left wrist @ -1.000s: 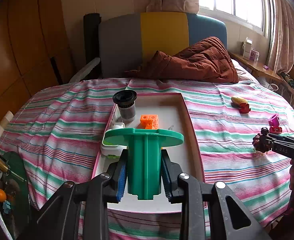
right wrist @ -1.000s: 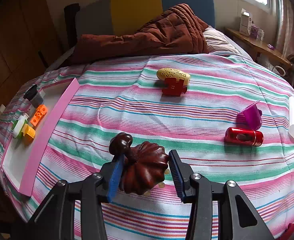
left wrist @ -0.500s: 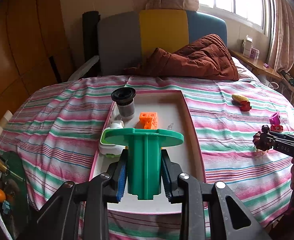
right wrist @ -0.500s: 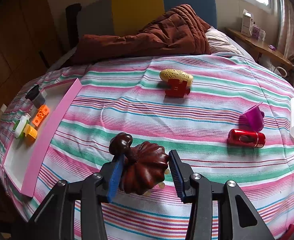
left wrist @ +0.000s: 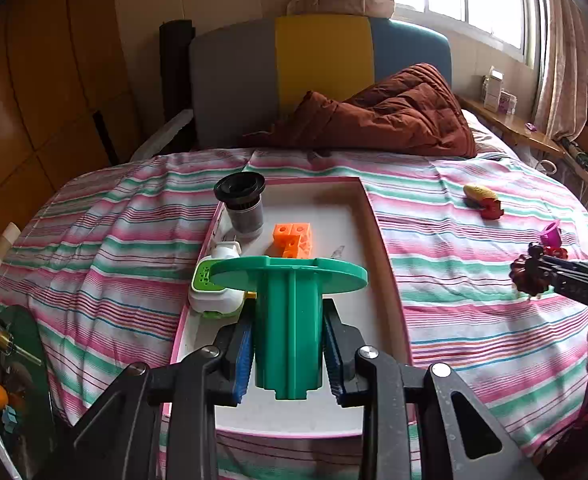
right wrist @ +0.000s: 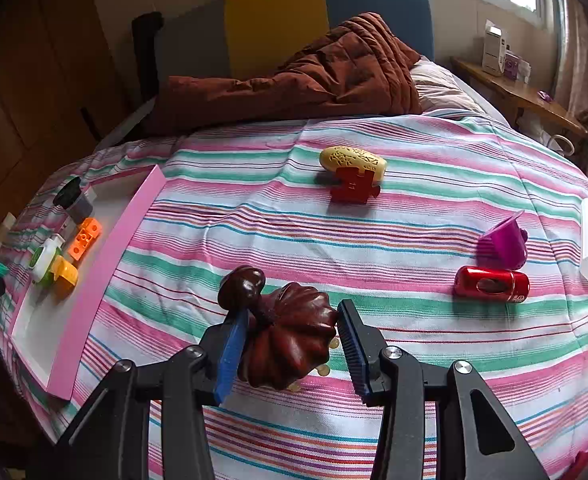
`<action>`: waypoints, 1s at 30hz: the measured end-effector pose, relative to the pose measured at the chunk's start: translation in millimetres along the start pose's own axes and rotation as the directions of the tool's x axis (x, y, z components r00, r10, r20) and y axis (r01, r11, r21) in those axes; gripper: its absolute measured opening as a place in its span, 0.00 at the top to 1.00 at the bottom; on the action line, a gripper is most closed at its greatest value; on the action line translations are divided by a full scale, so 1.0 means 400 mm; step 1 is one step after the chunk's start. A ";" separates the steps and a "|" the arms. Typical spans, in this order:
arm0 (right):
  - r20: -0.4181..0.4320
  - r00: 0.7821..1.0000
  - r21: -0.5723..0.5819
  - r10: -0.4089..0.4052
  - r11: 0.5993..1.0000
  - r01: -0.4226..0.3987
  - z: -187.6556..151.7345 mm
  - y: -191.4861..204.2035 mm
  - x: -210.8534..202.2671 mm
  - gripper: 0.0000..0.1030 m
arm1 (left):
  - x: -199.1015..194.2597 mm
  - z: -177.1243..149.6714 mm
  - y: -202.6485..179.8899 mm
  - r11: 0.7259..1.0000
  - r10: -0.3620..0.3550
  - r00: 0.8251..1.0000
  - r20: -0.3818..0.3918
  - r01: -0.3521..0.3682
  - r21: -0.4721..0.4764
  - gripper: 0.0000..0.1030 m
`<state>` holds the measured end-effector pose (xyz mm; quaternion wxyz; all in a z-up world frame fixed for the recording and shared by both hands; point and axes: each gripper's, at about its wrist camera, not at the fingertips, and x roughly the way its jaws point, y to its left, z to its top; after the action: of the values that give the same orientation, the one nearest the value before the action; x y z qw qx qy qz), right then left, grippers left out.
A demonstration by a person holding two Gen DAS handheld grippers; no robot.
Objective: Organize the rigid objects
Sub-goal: 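Carry the green stand over the tray with the left gripper, then lower the green stand into the tray and open the left gripper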
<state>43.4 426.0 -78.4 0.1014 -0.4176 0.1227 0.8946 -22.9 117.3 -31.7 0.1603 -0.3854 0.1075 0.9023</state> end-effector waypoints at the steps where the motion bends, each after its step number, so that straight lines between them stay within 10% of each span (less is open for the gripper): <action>1: 0.002 1.000 -0.005 0.001 1.000 -0.001 0.000 0.003 -0.002 0.55 | 0.007 -0.002 0.001 1.000 0.002 1.000 -0.003 -0.002 0.001 0.71; 18: -0.028 0.999 -0.072 0.022 0.997 -0.024 -0.016 0.060 0.022 0.55 | 0.190 -0.034 0.164 0.995 -0.030 0.991 -0.131 0.017 -0.096 0.71; 30: 0.013 0.997 -0.116 0.072 0.991 -0.070 0.019 0.160 -0.034 0.55 | 0.109 -0.023 0.204 0.982 -0.089 0.996 -0.022 0.084 -0.169 0.34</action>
<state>28.6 366.4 -54.5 0.0464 -0.4104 0.0848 0.9068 -75.5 48.0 -64.1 0.1648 -0.4150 0.0163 0.8946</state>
